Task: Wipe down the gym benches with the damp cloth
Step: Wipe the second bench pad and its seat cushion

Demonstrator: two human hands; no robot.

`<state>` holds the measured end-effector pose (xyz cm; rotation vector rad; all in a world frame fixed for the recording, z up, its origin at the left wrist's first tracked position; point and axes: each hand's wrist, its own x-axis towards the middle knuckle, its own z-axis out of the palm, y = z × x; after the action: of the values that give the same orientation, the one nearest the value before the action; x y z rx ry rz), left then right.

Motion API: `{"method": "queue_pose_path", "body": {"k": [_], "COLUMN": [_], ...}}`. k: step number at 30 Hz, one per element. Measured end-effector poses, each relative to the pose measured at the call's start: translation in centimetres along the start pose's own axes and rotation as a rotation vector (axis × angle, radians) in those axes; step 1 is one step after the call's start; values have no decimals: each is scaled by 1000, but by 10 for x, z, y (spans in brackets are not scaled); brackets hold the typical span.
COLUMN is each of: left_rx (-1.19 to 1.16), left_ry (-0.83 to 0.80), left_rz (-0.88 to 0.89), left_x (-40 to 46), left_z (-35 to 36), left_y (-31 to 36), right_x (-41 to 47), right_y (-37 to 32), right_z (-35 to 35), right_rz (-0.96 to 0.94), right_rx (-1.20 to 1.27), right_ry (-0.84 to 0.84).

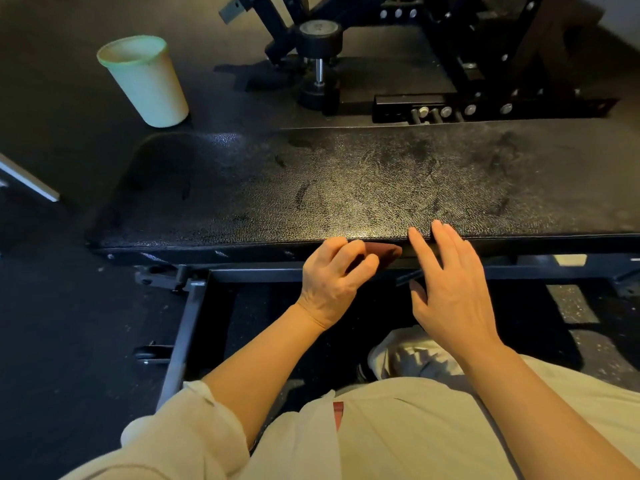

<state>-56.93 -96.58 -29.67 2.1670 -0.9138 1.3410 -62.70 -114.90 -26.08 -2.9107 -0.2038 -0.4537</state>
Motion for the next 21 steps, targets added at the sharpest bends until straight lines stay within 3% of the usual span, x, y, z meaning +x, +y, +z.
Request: {"method": "queue_pose_path", "body": {"k": [21], "left_rx": [32], "left_ry": [-57], "left_rz": [-52], "left_x": [-13], "left_z": [-16], "left_y": [-10], "right_x": [5], "right_y": [-10], "right_z": [-4], "right_rz": [-120], "right_rx": [-28], "right_ry": [-42]}}
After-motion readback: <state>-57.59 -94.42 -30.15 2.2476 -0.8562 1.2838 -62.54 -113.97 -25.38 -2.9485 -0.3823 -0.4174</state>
